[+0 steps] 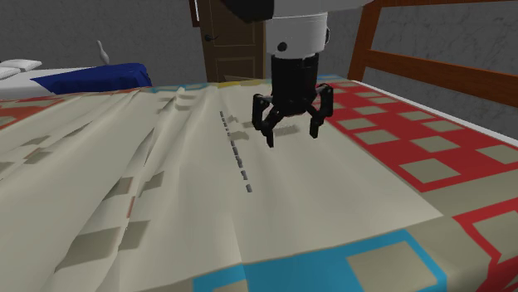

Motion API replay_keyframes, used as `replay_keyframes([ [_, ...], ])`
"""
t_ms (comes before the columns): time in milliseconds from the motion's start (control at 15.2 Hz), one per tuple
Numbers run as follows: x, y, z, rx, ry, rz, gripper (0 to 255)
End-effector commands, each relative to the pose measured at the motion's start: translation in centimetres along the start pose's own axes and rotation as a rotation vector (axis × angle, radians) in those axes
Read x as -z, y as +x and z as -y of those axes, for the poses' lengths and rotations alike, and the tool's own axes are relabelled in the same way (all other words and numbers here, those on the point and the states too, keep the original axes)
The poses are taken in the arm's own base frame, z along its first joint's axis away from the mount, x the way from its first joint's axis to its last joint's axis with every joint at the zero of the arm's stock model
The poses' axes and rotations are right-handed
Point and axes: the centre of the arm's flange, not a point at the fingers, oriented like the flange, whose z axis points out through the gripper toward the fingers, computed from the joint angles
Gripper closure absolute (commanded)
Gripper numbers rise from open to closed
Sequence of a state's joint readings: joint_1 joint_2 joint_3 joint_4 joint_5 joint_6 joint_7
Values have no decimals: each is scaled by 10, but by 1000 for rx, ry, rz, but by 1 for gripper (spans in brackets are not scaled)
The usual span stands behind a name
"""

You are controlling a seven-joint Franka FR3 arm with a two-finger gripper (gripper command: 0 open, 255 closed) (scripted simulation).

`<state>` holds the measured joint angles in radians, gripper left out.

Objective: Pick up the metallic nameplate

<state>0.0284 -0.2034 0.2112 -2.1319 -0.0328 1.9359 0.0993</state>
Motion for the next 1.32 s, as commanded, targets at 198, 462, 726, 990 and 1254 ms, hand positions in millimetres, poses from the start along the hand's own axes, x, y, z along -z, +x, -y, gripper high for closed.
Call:
replay_keyframes([
  [198, -16, 58, 33, 10, -5, -10, 0],
  [462, -29, 101, 60, 17, -10, -18, 0],
  [726, -41, 144, 86, 25, -14, -26, 0],
  [990, -53, 186, 113, 33, -19, -33, 0],
  [1254, -74, 186, 114, 33, -19, -33, 0],
])
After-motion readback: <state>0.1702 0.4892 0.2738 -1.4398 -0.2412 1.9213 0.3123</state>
